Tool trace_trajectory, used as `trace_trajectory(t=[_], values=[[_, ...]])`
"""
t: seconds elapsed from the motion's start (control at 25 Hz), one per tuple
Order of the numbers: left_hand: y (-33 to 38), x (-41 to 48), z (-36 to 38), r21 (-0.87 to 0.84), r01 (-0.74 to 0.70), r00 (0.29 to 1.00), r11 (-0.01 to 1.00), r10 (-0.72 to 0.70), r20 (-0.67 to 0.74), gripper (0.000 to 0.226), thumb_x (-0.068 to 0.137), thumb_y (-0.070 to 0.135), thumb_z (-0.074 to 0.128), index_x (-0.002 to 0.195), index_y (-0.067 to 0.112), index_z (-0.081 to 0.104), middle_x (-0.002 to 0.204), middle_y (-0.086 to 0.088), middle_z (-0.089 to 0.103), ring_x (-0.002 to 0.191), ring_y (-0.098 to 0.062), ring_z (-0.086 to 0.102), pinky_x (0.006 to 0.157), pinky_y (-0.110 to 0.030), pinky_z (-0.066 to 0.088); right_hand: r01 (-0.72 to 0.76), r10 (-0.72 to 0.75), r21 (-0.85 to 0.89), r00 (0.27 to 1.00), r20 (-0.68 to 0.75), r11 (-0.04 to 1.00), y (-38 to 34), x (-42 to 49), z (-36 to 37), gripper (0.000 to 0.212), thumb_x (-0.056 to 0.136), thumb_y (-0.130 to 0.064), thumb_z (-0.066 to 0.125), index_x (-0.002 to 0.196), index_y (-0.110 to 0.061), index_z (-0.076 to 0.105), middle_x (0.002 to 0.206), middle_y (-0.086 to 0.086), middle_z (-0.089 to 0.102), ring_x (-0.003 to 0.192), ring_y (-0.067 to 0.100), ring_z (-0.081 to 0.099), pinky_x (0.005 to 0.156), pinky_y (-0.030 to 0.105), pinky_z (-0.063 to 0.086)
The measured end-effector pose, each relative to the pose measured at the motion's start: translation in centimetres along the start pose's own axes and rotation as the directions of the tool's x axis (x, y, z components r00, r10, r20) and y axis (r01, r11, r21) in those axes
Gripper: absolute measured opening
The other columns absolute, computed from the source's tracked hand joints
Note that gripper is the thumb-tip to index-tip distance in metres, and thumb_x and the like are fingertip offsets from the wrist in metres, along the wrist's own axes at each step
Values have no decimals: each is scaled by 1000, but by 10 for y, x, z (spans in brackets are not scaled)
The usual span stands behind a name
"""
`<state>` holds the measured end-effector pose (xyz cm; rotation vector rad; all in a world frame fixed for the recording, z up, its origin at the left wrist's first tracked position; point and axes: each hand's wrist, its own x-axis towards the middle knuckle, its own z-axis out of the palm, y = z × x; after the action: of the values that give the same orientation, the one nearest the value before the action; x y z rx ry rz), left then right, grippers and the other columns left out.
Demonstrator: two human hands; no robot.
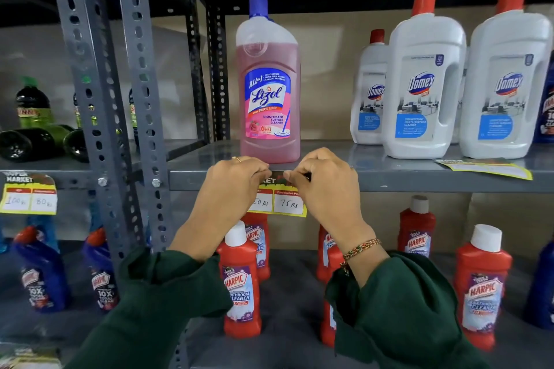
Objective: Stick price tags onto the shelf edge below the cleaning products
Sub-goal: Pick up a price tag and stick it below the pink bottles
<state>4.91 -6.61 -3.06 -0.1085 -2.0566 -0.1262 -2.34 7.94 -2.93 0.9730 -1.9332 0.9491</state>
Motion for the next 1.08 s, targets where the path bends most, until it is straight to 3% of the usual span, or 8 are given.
trace_trajectory(t=[0.16, 0.24, 0.32, 0.4, 0.48, 0.6, 0.88, 1.08], values=[[-1, -4, 5, 34, -1, 1000, 999, 2, -20, 19, 78, 18, 59, 83, 3, 70, 82, -12, 74, 72, -28, 68, 64, -42, 57, 0, 0, 32, 1000, -1, 1000, 2, -3, 7, 22, 77, -27, 71, 73, -7, 65, 85, 11, 63, 69, 25, 60, 58, 37, 50], [-1, -8, 8, 42, -10, 999, 999, 12, -49, 19, 78, 16, 60, 86, 2, 71, 86, -13, 74, 79, -29, 69, 71, -41, 56, 1, 1, 63, 999, -40, 998, 2, -4, 7, 23, 75, -25, 73, 85, -7, 62, 93, 12, 64, 83, 28, 60, 73, 40, 50], [-3, -12, 13, 41, -10, 996, 999, 14, -91, 22, 82, 18, 59, 91, 2, 71, 94, -14, 73, 95, -29, 65, 83, -42, 51, -22, 23, 34, 999, -24, 999, 6, -2, 7, 40, 76, -32, 71, 105, -9, 57, 107, 12, 65, 104, 29, 56, 101, 43, 36], [-8, -15, 19, 79, -11, 994, 997, 19, -111, 29, 87, 25, 54, 100, 4, 69, 103, -14, 70, 107, -30, 59, 94, -44, 42, -41, 42, -78, 999, 12, 996, 10, 1, 12, 57, 76, -52, 62, 112, -9, 54, 107, 12, 68, 107, 28, 57, 110, 45, 22], [-12, -15, 24, 110, 22, 993, 994, -9, -115, 34, 89, 31, 48, 104, 8, 68, 107, -12, 69, 111, -30, 56, 101, -43, 32, -48, 43, -173, 999, -32, 984, 10, 0, 18, 70, 74, -66, 50, 114, -7, 52, 94, 13, 73, 96, 31, 63, 106, 46, 29], [-11, -14, 26, 103, 91, 983, 991, -73, -170, 33, 89, 35, 46, 98, 15, 70, 97, -5, 73, 97, -22, 62, 101, -40, 26, -25, 8, -155, 994, -109, 988, 10, -5, 22, 63, 77, -60, 51, 112, -8, 50, 85, 13, 73, 86, 33, 64, 96, 46, 40], [-21, -10, 15, -8, 28, 990, 1000, -29, -141, 30, 89, 31, 49, 98, 11, 70, 90, -5, 74, 83, -15, 62, 84, -26, 33, 76, -83, -54, 986, -147, 996, 15, -5, 17, 29, 83, -31, 55, 102, -9, 54, 85, 7, 75, 76, 30, 66, 85, 42, 45], [-23, -15, 14, -18, 11, 990, 1000, -13, -137, 26, 89, 8, 55, 114, 6, 62, 84, -13, 72, 71, -14, 52, 69, -36, 48, 136, -139, -46, 986, -88, 990, 20, -2, 12, 16, 88, -10, 56, 103, -6, 53, 77, 11, 73, 69, 33, 63, 79, 41, 45]])
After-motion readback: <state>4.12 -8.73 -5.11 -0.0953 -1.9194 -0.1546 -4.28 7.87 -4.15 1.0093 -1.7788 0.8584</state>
